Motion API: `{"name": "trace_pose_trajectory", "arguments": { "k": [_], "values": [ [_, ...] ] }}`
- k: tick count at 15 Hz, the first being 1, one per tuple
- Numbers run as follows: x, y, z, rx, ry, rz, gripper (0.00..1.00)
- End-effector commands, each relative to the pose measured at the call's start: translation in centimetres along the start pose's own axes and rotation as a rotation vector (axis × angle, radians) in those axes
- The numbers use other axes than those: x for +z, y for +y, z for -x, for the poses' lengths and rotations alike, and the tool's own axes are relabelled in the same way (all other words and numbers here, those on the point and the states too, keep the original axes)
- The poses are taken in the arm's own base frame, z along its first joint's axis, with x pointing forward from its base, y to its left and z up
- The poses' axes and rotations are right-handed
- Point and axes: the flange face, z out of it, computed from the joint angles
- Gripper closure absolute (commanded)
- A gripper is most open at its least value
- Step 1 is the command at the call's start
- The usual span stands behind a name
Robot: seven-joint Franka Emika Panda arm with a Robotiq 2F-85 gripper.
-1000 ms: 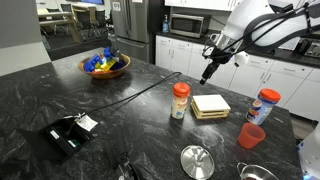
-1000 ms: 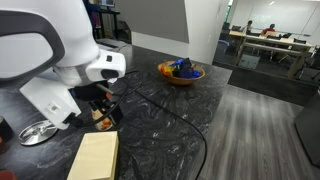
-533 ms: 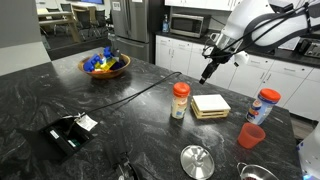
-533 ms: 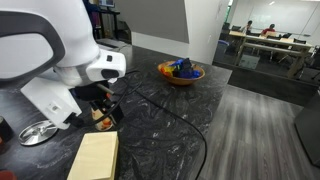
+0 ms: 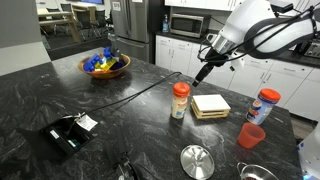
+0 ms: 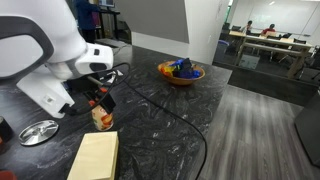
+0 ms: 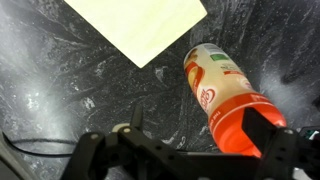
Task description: Place an orange jar on the stack of coasters
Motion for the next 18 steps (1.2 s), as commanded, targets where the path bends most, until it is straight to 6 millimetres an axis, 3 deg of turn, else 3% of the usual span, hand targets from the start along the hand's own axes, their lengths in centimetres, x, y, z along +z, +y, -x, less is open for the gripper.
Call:
{"name": "trace_pose_trajectory", "arguments": {
  "k": [1, 5, 10, 14, 18],
  "values": [
    [-1.7, -0.7, -0.4, -0.001, 0.068, -0.021, 0.0],
    [-2.2, -2.8, -0.7, -0.05, 0.093, -0.053, 0.0],
    [0.4, -7.2, 0.0, -0.148, 0.074, -0.058, 0.0],
    [2.0, -7.6, -0.7, -0.192, 0.126, -0.012, 0.0],
    [1.9, -7.5, -1.6, -0.288, 0.212, 0.063, 0.0]
  ]
}}
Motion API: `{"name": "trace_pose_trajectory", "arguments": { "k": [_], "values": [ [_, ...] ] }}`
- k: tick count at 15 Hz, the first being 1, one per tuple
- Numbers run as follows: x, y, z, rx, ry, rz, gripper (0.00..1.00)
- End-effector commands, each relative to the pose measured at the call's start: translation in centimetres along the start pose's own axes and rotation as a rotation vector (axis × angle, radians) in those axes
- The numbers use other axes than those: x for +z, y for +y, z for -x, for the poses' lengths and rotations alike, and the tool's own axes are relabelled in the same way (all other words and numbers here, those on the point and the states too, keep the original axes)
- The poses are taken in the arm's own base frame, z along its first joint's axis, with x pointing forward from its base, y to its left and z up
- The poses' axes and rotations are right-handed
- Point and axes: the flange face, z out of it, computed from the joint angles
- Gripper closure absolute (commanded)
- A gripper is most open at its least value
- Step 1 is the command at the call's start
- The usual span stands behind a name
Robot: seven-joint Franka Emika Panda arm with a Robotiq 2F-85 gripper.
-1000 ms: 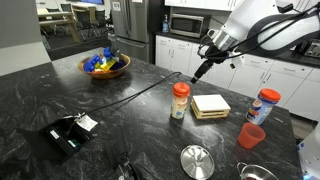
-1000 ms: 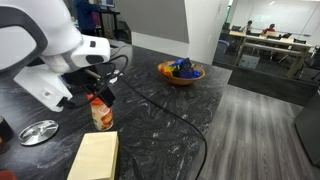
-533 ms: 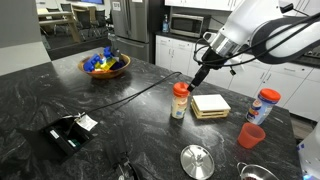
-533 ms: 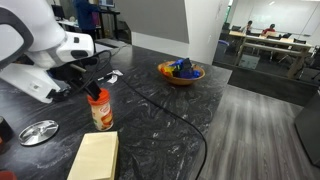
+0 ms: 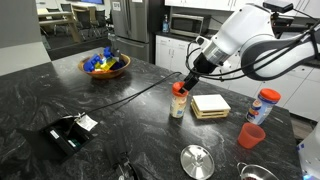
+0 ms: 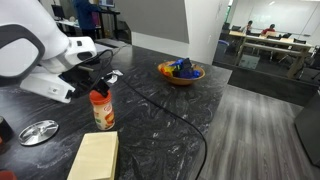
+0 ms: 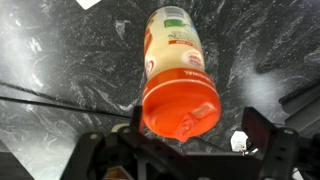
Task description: Place an orange jar on the stack of coasters
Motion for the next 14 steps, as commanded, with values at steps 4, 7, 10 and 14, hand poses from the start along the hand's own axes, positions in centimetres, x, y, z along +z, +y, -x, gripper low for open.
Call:
{"name": "trace_pose_trajectory", "arguments": {
  "k": [4, 7, 10, 14],
  "values": [
    [0.0, 0.1, -0.8, -0.124, 0.071, 0.09, 0.0],
    [0.9, 0.4, -0.3, -0.152, 0.042, 0.112, 0.0],
    [2.3, 0.3, 0.2, -0.159, 0.004, 0.109, 0.0],
    [4.5, 0.4, 1.0, -0.16, -0.048, 0.102, 0.0]
  ]
}}
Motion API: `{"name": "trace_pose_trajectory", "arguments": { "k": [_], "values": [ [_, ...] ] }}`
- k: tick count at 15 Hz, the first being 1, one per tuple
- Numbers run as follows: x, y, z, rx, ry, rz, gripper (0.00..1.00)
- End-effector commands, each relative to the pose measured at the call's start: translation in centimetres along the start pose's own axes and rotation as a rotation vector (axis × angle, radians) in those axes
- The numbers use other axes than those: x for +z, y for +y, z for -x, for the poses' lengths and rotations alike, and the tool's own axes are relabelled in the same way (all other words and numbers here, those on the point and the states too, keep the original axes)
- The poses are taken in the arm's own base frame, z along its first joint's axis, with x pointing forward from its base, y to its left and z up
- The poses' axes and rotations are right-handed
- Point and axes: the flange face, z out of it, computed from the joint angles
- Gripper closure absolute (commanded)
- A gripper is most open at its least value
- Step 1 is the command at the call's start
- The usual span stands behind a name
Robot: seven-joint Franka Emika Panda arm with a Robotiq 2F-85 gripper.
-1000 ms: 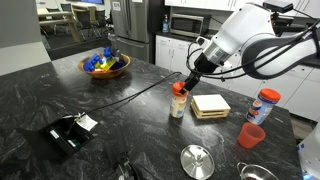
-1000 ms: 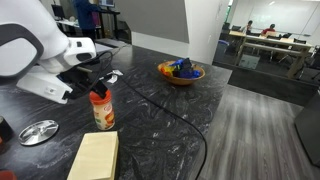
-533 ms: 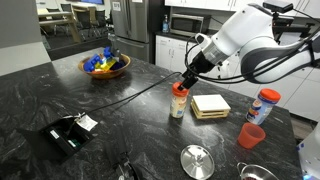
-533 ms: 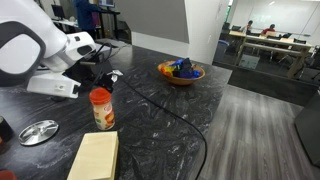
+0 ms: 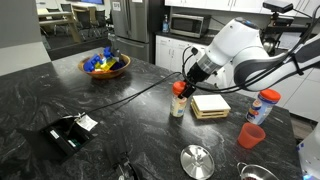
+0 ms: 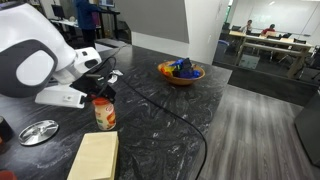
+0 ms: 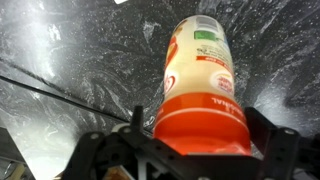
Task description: Place an orange jar on the stack of coasters
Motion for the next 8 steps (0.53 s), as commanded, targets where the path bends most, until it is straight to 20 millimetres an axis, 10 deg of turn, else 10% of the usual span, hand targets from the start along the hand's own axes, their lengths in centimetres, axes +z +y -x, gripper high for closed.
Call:
{"name": "trace_pose_trajectory", "arguments": {
  "k": [1, 8],
  "values": [
    [1.09, -0.01, 0.18, -0.004, -0.027, 0.006, 0.0],
    [1.31, 0.04, -0.02, 0.003, -0.005, 0.0, 0.0]
  ]
}}
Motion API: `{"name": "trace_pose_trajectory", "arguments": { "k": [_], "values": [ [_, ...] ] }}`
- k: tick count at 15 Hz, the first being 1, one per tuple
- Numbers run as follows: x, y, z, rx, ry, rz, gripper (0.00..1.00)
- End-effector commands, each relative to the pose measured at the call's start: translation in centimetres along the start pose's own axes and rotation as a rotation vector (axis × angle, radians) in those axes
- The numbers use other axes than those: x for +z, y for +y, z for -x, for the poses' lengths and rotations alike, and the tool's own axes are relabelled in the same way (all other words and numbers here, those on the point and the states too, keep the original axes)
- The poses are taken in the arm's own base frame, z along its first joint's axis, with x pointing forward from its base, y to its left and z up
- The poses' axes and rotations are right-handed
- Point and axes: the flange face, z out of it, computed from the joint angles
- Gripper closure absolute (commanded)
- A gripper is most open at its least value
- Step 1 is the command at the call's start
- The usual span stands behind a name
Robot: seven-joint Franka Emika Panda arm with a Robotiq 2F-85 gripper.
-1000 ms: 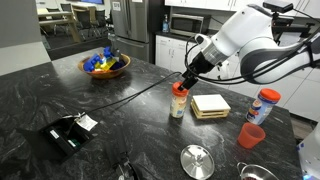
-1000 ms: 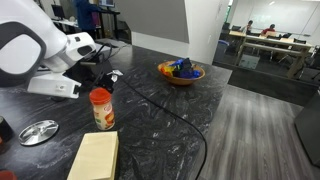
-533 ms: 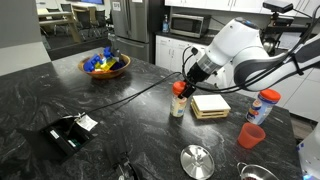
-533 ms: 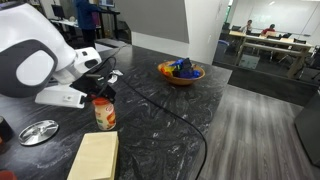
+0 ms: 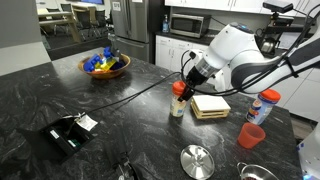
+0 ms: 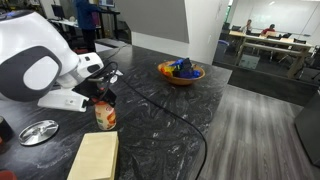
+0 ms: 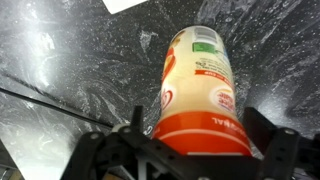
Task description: Place an orange jar on the stack of coasters
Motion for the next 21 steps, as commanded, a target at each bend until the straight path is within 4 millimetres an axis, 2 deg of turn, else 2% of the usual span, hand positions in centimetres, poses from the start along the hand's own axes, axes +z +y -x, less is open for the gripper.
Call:
{"name": "trace_pose_trajectory", "arguments": {
  "k": [1, 2, 4, 5, 14, 18, 21],
  "values": [
    [-0.1, 0.2, -0.5, 0.005, 0.027, 0.006, 0.08],
    [-0.2, 0.3, -0.5, 0.007, 0.035, 0.005, 0.28],
    [-0.2, 0.3, -0.5, 0.01, 0.044, 0.003, 0.42],
    [-0.2, 0.3, -0.5, 0.013, 0.048, 0.002, 0.45],
    [-1.3, 0.6, -1.1, 0.102, 0.08, -0.057, 0.46],
    [-3.4, 1.4, -2.4, 0.117, 0.126, -0.086, 0.46],
    [-5.5, 2.8, -3.5, 0.105, 0.181, -0.064, 0.46]
  ]
}}
